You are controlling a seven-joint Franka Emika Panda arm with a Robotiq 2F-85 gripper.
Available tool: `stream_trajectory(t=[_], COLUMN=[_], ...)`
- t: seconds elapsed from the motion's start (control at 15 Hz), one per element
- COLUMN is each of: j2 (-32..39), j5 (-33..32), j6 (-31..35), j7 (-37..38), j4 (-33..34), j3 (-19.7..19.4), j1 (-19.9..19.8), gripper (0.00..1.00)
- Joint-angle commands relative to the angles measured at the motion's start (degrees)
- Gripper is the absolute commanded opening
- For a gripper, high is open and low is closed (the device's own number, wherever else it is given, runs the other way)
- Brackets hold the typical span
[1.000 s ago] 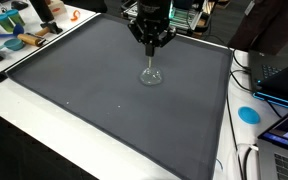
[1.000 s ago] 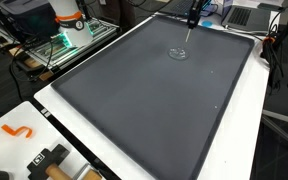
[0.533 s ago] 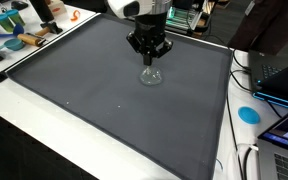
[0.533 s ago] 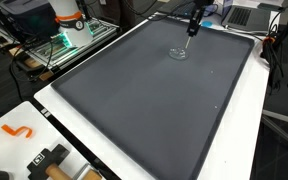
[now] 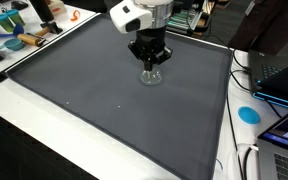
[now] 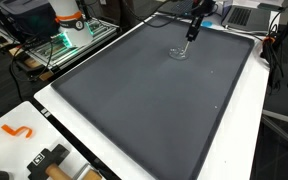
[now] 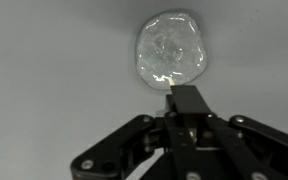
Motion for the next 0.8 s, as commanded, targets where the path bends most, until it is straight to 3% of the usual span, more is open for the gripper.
stream_trajectory(t=[0.0, 0.73], j2=[1.58, 3.93], j5=[0.62, 1.32], j6=[-1.71, -2.75], j7=[0.5, 0.28], j4=[1.62, 2.46], j3=[-0.6, -0.69], j1=[0.67, 0.49], gripper=[0.03, 0.03])
